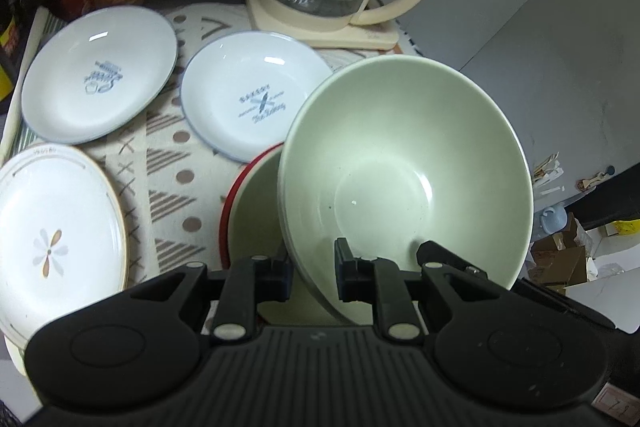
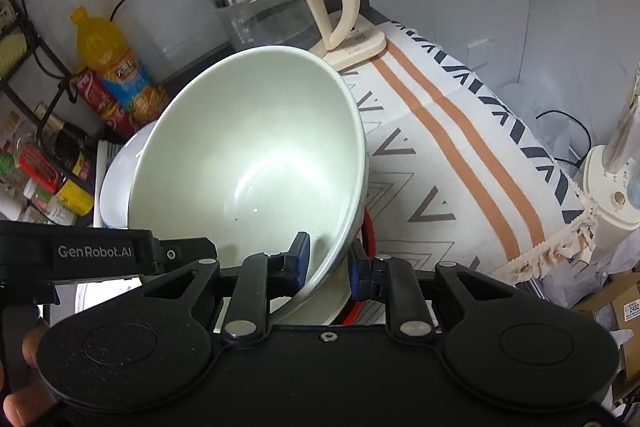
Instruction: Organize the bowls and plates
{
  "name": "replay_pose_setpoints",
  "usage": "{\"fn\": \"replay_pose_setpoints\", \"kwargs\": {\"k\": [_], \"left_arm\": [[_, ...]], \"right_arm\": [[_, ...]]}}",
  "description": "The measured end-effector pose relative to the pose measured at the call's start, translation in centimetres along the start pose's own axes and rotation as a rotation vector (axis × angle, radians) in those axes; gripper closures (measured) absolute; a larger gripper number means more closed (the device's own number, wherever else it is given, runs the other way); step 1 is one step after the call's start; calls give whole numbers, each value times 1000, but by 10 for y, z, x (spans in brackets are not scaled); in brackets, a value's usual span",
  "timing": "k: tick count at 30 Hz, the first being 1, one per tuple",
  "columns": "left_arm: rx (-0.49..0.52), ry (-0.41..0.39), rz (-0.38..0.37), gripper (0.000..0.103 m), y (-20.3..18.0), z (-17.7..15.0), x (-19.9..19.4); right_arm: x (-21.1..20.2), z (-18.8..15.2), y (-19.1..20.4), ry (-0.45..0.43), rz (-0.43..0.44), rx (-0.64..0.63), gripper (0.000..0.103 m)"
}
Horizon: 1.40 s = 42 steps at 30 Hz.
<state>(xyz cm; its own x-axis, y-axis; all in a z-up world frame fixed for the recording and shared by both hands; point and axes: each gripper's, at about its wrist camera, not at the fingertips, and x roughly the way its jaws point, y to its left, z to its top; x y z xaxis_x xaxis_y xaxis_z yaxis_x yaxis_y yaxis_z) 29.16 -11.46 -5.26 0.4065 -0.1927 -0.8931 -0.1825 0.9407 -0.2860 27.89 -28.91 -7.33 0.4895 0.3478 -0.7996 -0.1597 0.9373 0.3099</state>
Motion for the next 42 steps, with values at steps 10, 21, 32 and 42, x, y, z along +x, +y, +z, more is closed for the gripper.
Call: {"fn": "replay_pose_setpoints", "kwargs": {"k": [10,21,32,42], "left_arm": [[-36,83,1,86,8,-11,14],[-55,102,48,84,9,-5,16],[-102,71,69,73,18,1,4],[-129,27,65,71,23,1,-6]], "right_arm": [[8,-10,3,50,-17,-12,78],[10,-6,1,55,-2,-6,71],[12,1,-12,63,53,46,72],[0,7,-17,13,78,14,71]]}}
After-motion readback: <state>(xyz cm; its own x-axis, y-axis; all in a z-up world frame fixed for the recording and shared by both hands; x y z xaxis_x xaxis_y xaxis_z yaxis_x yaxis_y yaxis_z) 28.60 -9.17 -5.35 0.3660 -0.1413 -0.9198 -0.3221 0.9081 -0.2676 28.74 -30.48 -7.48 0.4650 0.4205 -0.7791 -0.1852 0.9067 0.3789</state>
